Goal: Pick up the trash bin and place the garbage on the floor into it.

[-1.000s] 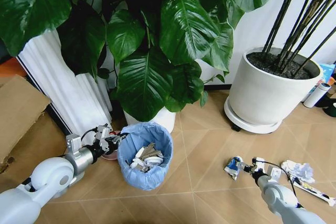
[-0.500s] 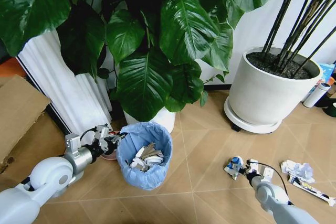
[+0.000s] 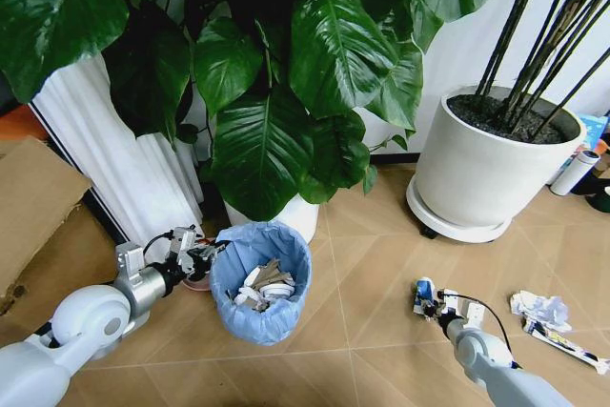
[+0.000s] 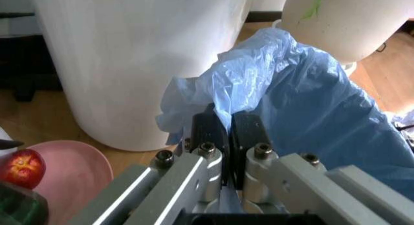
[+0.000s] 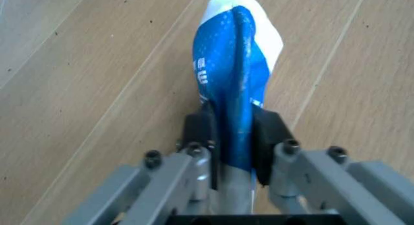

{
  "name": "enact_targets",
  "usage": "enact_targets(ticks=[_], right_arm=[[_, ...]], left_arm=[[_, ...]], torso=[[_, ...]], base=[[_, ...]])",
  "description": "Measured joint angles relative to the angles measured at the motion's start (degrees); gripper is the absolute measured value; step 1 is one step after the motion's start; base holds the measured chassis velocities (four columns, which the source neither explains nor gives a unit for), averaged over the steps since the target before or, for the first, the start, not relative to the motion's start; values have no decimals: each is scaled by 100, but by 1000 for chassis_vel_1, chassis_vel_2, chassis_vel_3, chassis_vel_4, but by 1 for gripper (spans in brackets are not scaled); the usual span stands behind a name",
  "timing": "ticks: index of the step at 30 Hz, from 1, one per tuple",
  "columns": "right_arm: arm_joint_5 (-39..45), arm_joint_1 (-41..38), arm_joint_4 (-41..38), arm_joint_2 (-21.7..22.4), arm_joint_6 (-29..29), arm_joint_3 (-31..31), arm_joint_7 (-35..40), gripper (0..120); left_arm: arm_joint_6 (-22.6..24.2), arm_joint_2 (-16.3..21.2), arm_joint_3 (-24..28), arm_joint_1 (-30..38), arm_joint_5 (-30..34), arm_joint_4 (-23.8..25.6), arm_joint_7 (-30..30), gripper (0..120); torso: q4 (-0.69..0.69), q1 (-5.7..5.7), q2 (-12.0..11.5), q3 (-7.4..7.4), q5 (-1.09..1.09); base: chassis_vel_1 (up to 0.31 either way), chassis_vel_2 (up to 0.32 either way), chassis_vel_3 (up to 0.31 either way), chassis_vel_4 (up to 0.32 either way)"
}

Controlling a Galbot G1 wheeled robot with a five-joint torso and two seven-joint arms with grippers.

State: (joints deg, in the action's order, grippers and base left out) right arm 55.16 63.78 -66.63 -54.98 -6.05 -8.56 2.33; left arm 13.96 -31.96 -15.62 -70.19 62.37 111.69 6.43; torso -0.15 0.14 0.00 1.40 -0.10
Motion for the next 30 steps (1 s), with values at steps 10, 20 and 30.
enact_targets(ticks=[10,20,30], right_arm=[[142,441,-1094,761,28,-144,-726,0],[-588,454,-2099,2540,1151,-417,-4138,0],[-369,-682,-2546,2890,1562,320,-6221,0]], left_arm=[[-8,-114,343,184,-56,-154,-3,0],[-13,-434,1358,1029,-85,-442,-82,0],[-29,-715,2188,1823,-81,-700,-118,0]], torso=[[0,0,0,0,1],[-1,0,0,0,-1],[1,0,0,0,-1]], base=[[0,0,0,0],[0,0,0,0],[0,0,0,0]])
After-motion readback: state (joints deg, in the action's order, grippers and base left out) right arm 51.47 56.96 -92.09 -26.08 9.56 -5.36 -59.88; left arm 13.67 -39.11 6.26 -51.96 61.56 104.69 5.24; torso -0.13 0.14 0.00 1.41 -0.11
